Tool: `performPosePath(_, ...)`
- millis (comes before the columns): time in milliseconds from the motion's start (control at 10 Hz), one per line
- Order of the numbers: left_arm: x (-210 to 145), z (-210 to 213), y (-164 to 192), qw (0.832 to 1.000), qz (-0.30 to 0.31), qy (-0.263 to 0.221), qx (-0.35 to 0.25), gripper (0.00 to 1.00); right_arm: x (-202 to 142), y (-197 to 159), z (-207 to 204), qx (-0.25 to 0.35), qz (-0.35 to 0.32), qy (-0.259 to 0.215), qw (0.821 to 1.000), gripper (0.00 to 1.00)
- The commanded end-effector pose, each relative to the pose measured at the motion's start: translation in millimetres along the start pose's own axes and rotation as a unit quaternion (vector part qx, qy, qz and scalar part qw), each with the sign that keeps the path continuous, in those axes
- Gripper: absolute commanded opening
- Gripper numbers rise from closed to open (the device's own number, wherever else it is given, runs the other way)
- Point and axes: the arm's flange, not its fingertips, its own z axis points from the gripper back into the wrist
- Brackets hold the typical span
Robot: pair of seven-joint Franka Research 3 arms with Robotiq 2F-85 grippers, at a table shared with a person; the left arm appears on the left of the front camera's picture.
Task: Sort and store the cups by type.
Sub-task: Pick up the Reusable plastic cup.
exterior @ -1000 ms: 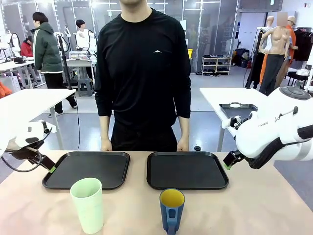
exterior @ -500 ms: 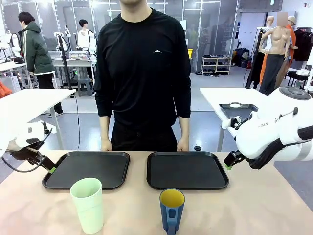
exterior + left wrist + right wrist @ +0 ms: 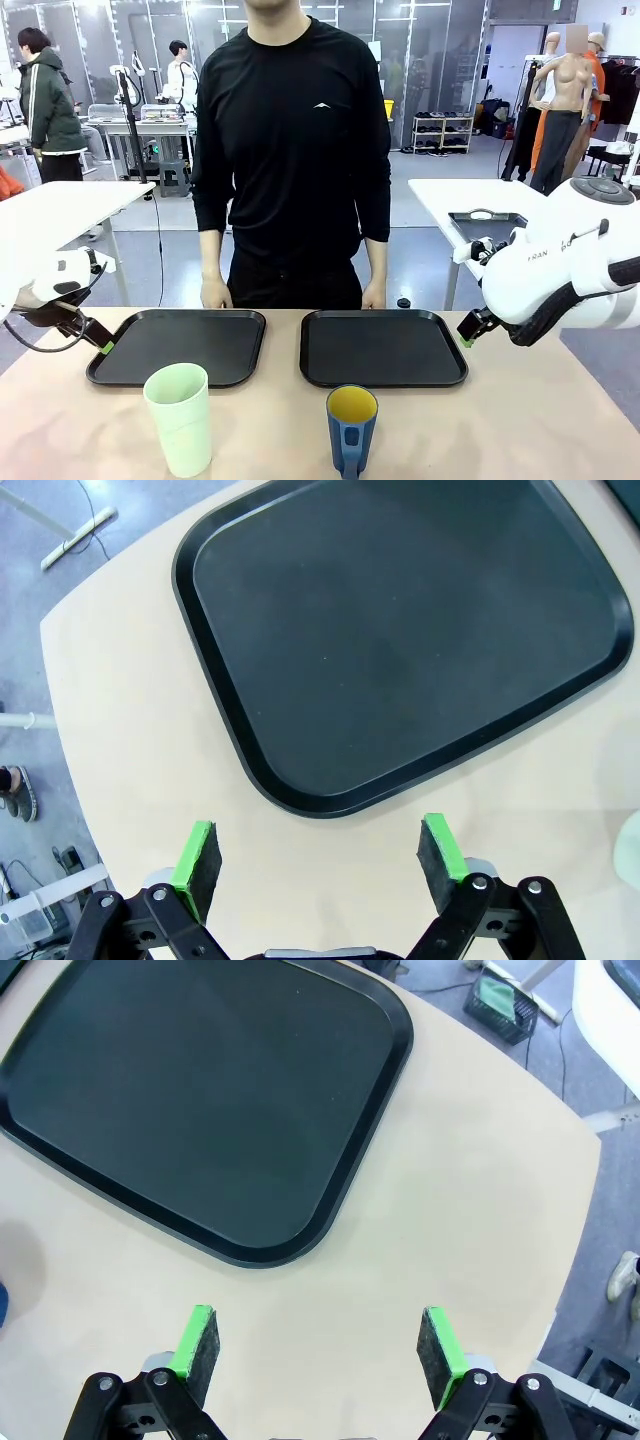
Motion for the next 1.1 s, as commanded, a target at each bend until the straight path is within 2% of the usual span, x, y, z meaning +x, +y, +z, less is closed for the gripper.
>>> performPosePath(0,0.2,2.0,0.9,1.000,-0.003,-0.003,-0.001,1.00,0.2,-1.1,0.3,0.002,-0.004,-0.002,1.000,1.00)
performPosePath(1000,0.2,2.0,0.9,1.000,-0.003,-0.003,-0.001,1.00,0.2,-1.1,0.3,0.002,-0.004,-0.002,1.000,1.00)
